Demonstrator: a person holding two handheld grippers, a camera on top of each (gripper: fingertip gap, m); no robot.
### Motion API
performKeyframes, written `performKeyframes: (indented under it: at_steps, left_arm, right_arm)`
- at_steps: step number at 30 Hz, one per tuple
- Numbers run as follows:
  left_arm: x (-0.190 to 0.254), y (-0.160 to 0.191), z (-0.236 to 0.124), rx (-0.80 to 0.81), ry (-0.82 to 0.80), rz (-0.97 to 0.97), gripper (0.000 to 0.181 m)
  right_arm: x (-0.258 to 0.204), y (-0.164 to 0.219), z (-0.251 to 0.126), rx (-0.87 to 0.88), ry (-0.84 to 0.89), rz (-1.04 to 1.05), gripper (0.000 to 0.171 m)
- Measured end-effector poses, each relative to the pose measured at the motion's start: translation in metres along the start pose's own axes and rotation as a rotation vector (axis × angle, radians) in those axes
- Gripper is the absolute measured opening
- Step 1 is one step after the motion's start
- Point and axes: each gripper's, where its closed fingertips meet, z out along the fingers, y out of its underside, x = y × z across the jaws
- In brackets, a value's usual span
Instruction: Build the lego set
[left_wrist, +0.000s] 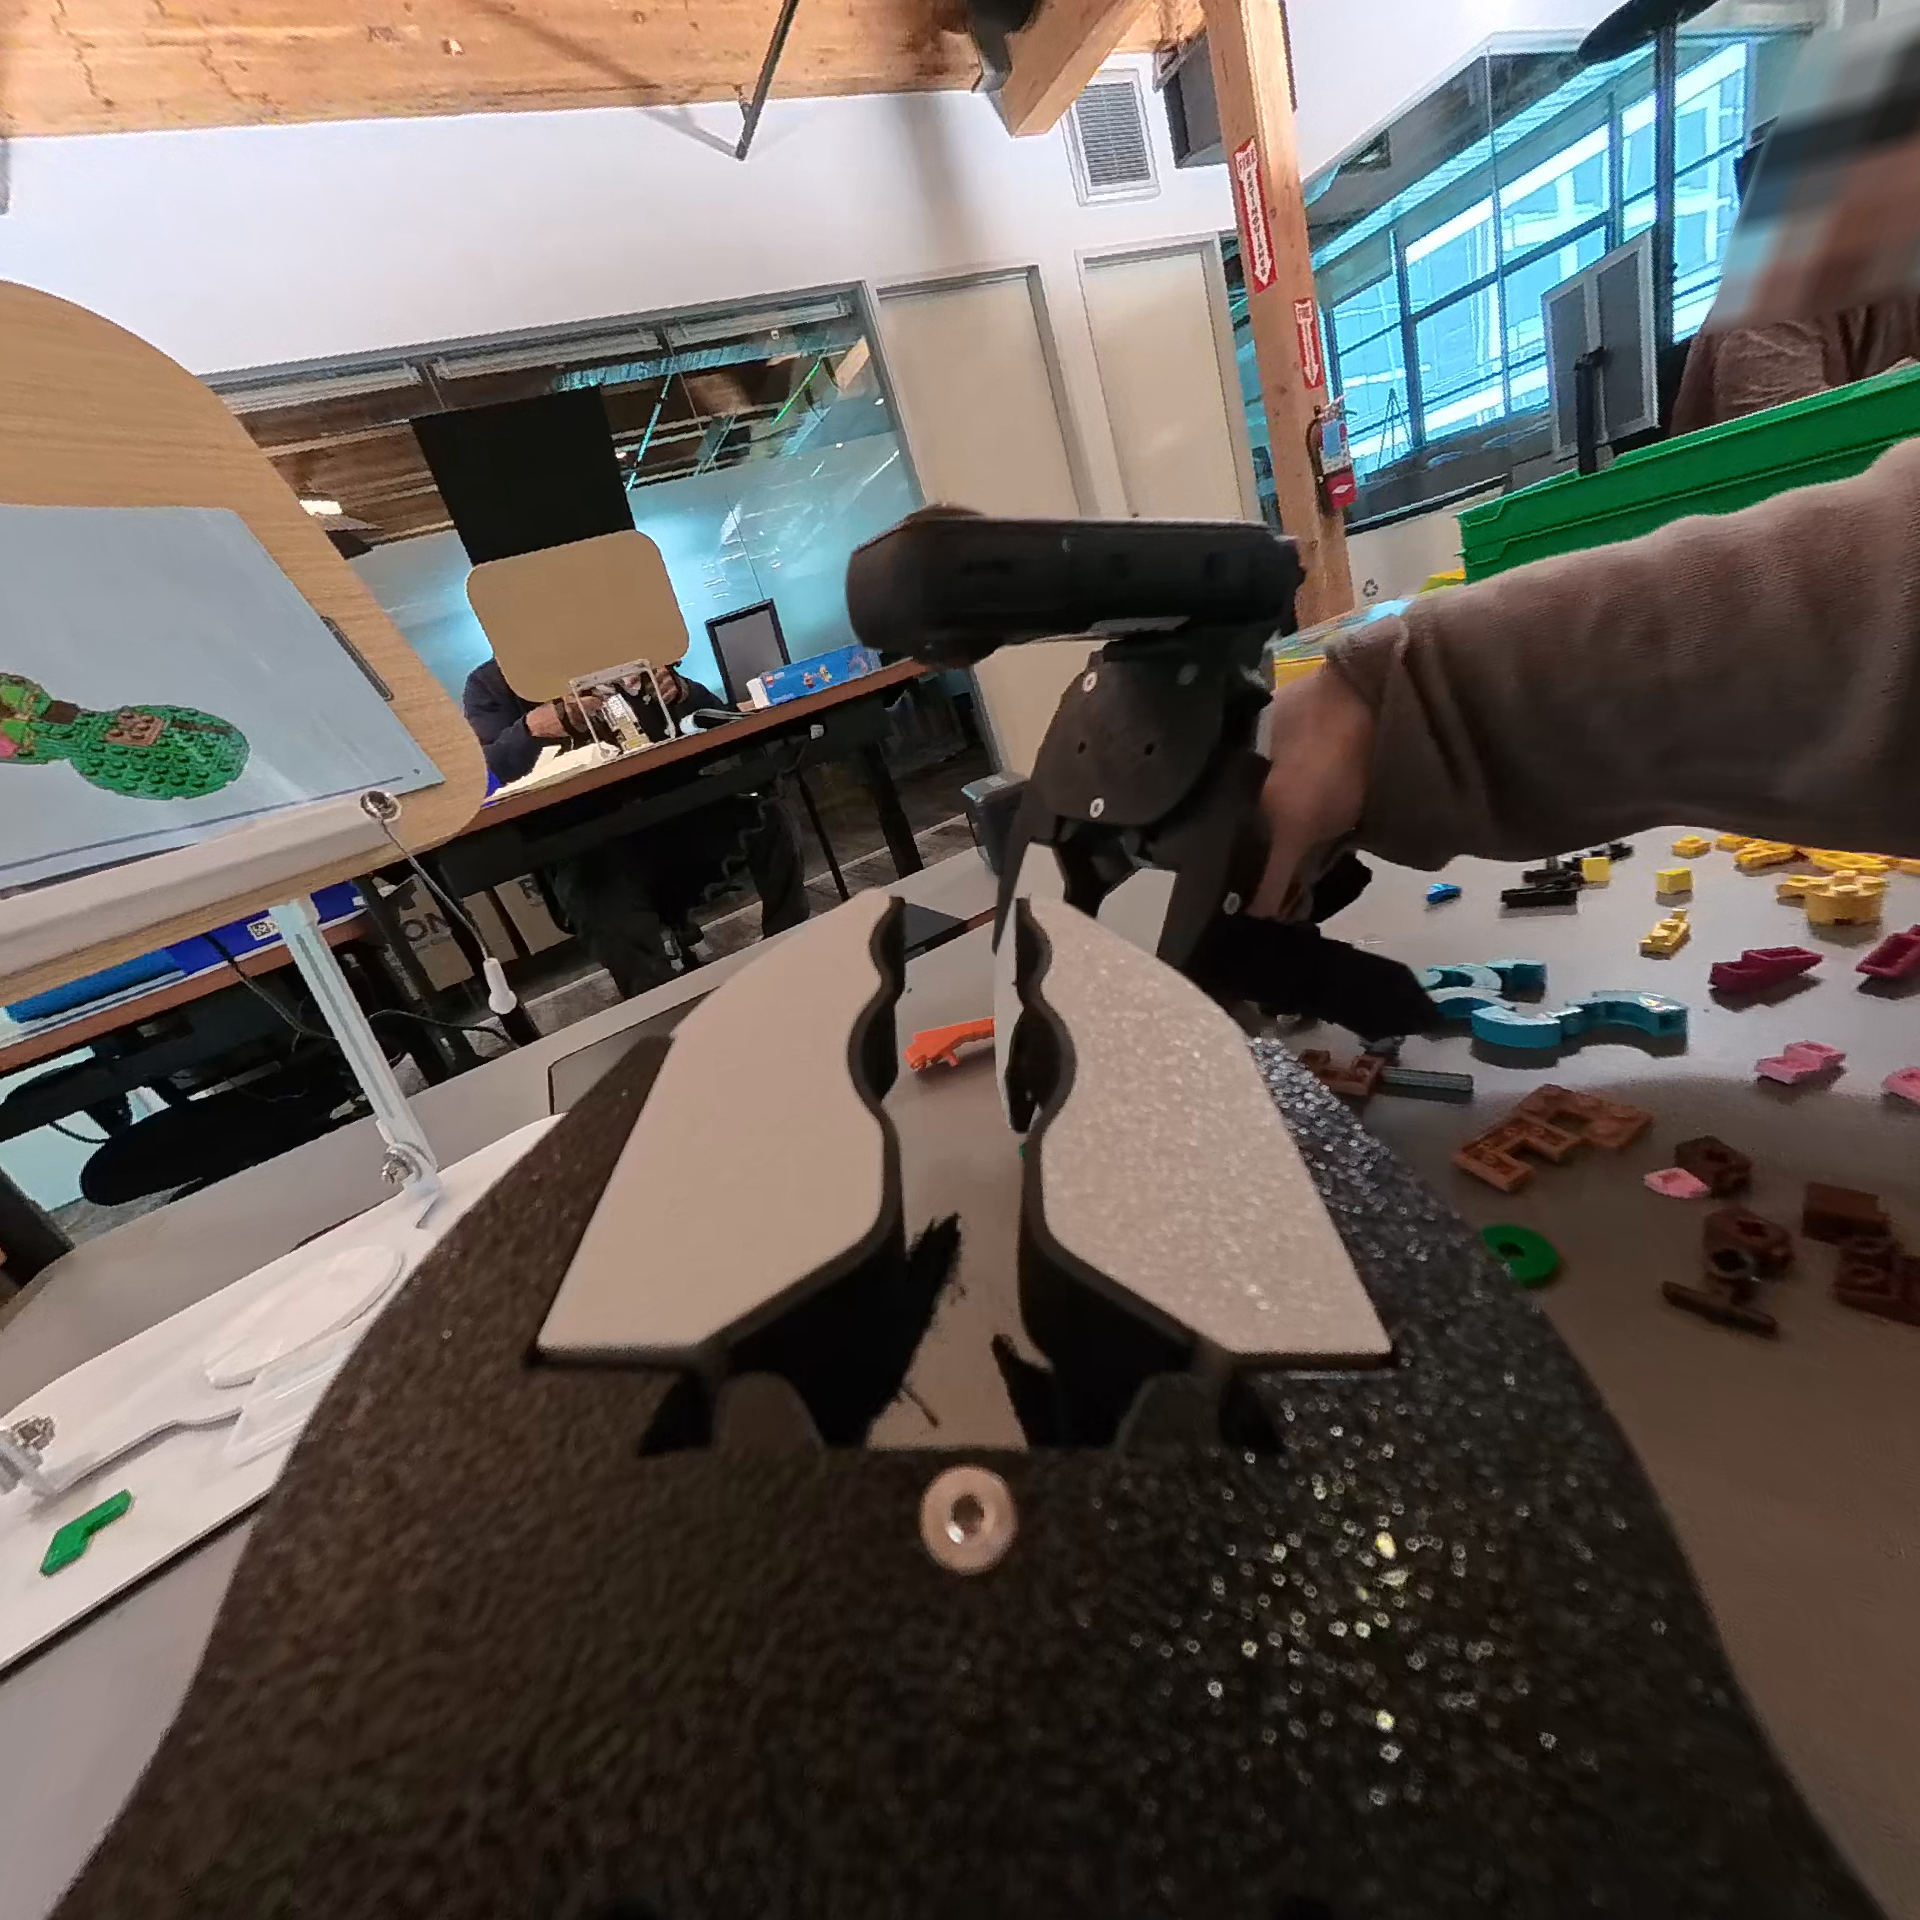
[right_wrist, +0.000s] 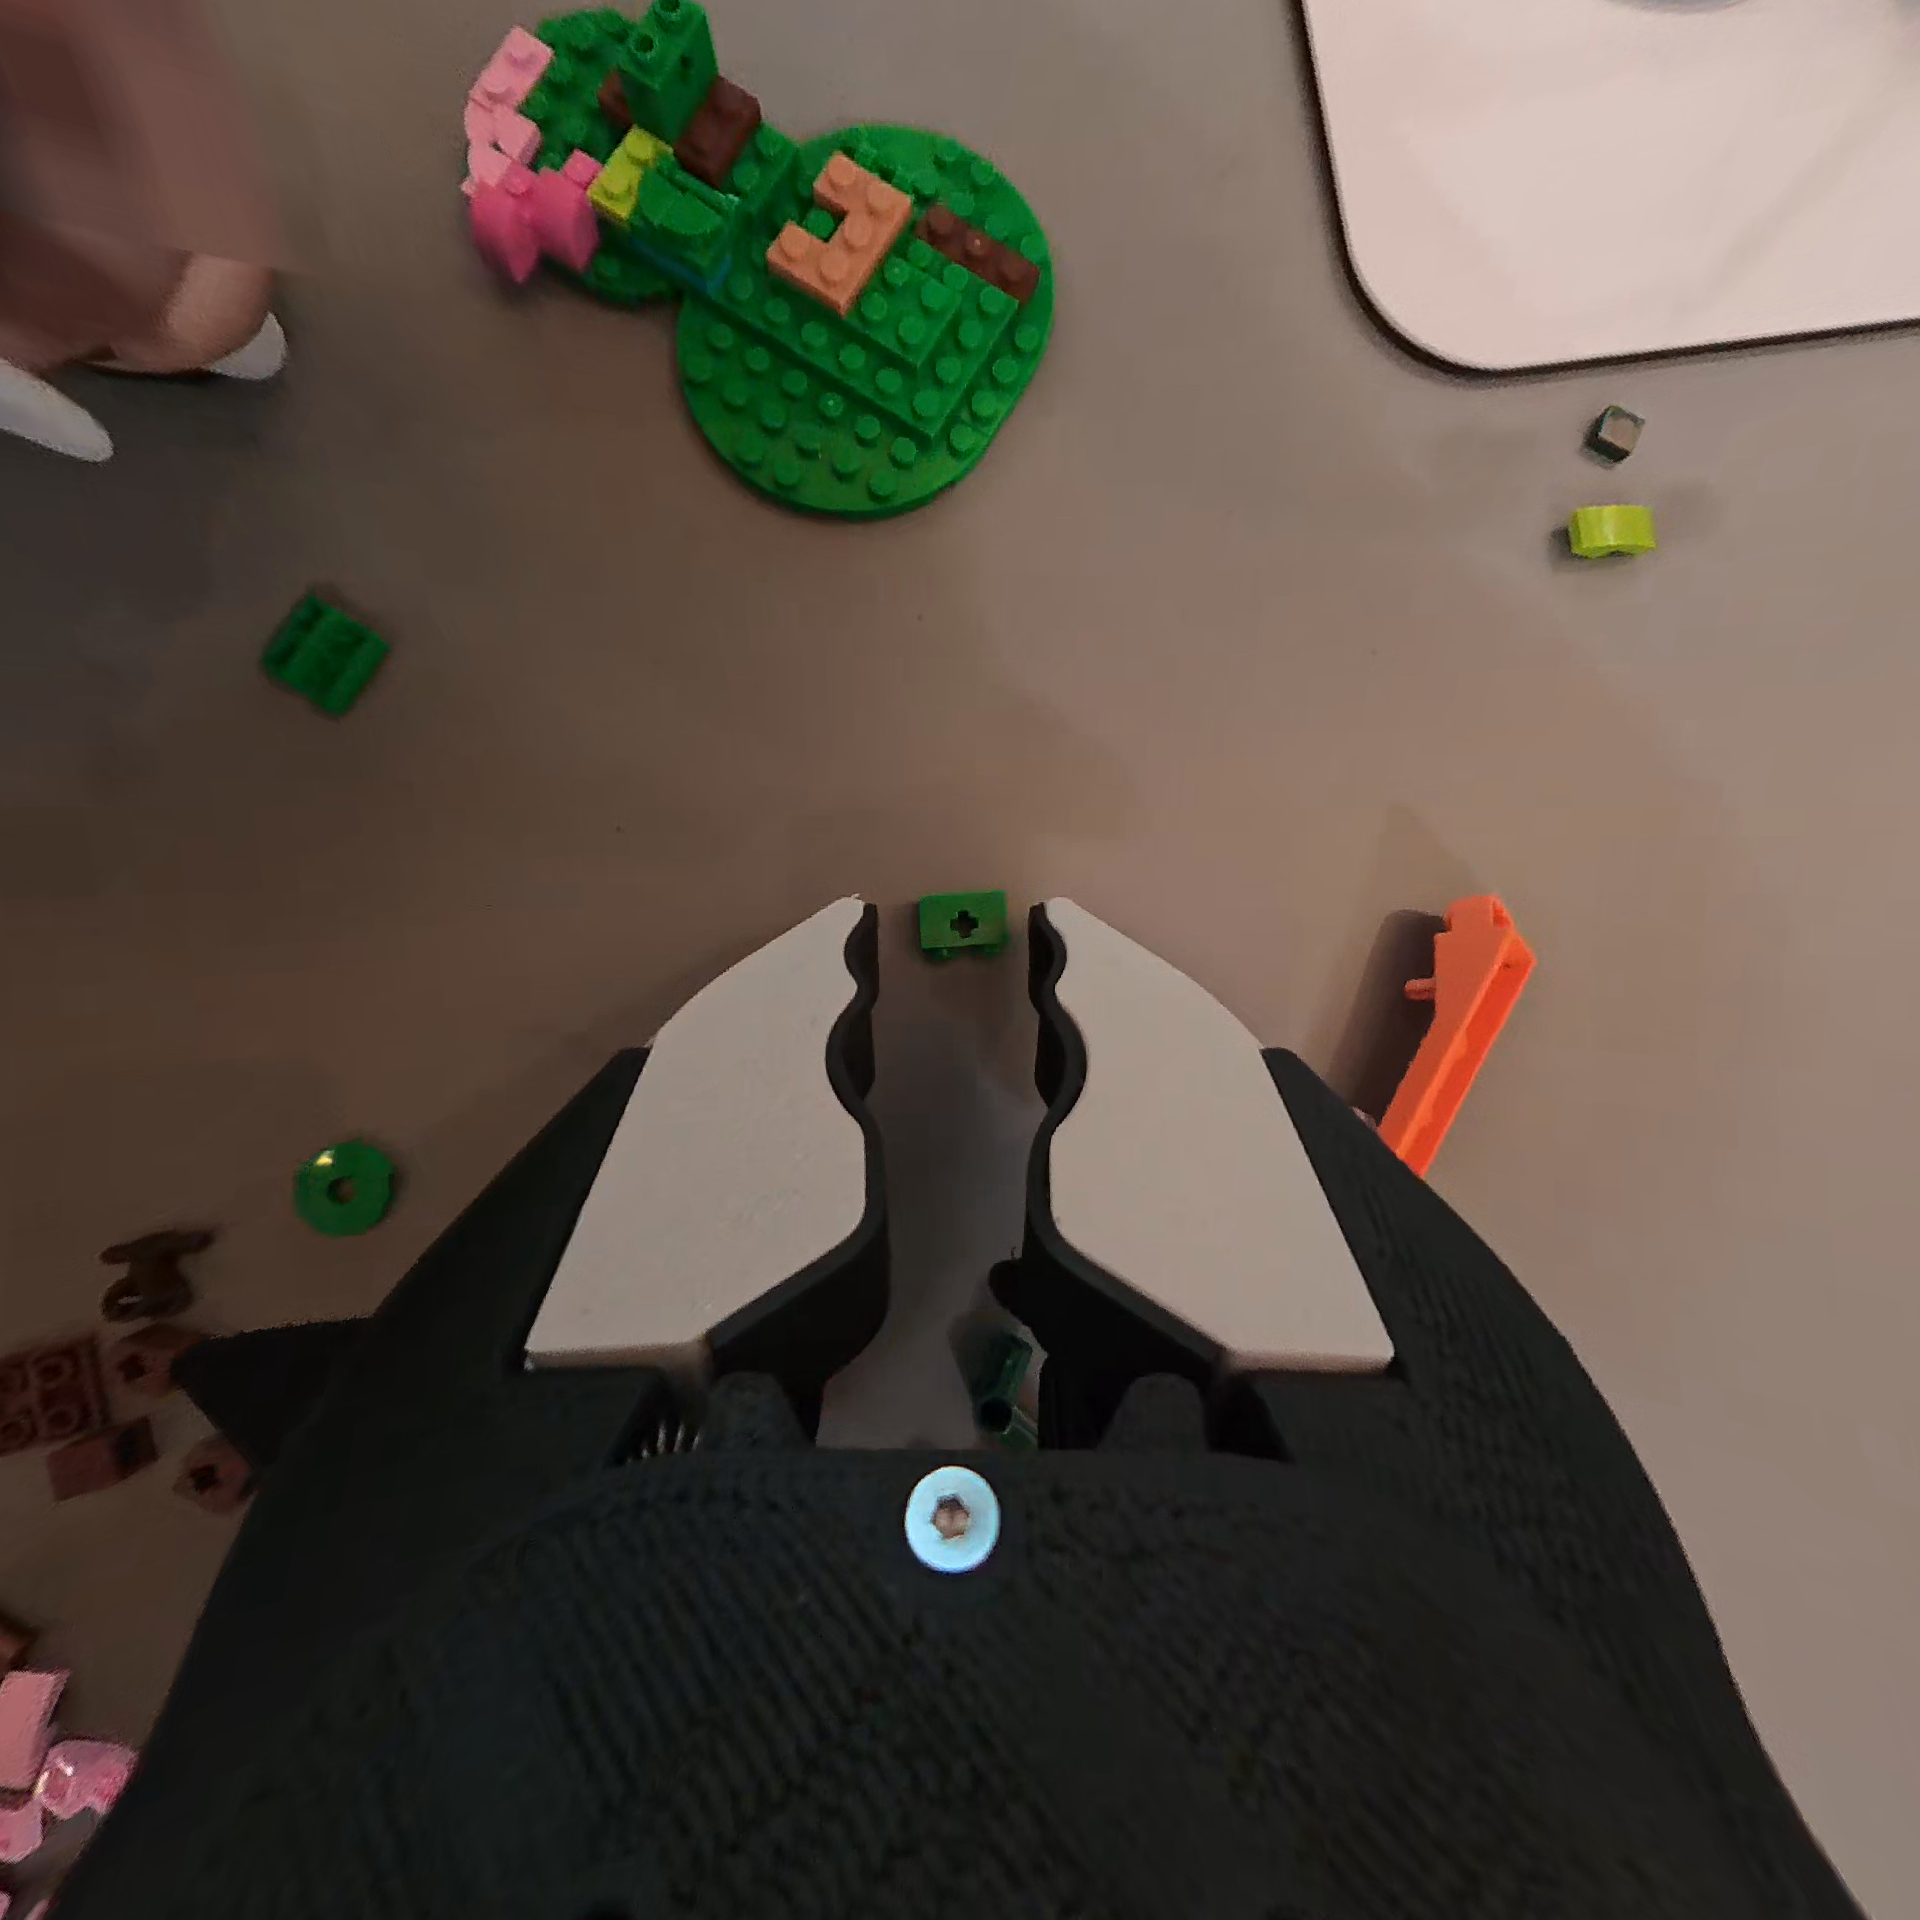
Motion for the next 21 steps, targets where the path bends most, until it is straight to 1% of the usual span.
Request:
performKeyframes:
  at_steps: [4, 7, 10, 12, 14, 16, 18, 21]
  left_arm:
    - [0.001, 0.000, 0.000, 0.000, 0.004, 0.005, 0.019]
    - [0.001, 0.000, 0.000, 0.002, 0.007, 0.004, 0.019]
    - [0.002, -0.001, -0.001, 0.004, 0.011, 0.003, 0.019]
    - [0.002, 0.000, -0.001, 0.003, 0.013, 0.005, 0.020]
    - [0.003, 0.000, 0.000, 0.001, 0.014, 0.010, 0.020]
    - [0.004, 0.000, 0.000, 0.001, 0.018, 0.015, 0.019]
    - [0.005, 0.000, 0.000, 0.000, 0.021, 0.020, 0.019]
    - [0.006, 0.000, 0.001, 0.000, 0.023, 0.026, 0.019]
  right_arm:
    - [0.001, 0.002, 0.004, -0.012, 0.001, -0.009, 0.022]
    - [0.001, 0.002, 0.000, 0.005, 0.025, 0.009, 0.018]
    - [-0.008, 0.006, -0.021, 0.056, 0.086, 0.020, 0.015]
    - [-0.016, 0.020, -0.045, 0.083, 0.154, 0.035, 0.015]
    - [-0.022, 0.045, -0.076, 0.095, 0.247, 0.072, 0.014]
    - [-0.026, 0.080, -0.112, 0.093, 0.344, 0.148, 0.014]
    - [-0.030, 0.125, -0.150, 0.060, 0.428, 0.268, 0.014]
    - [-0.038, 0.210, -0.211, -0.042, 0.600, 0.466, 0.014]
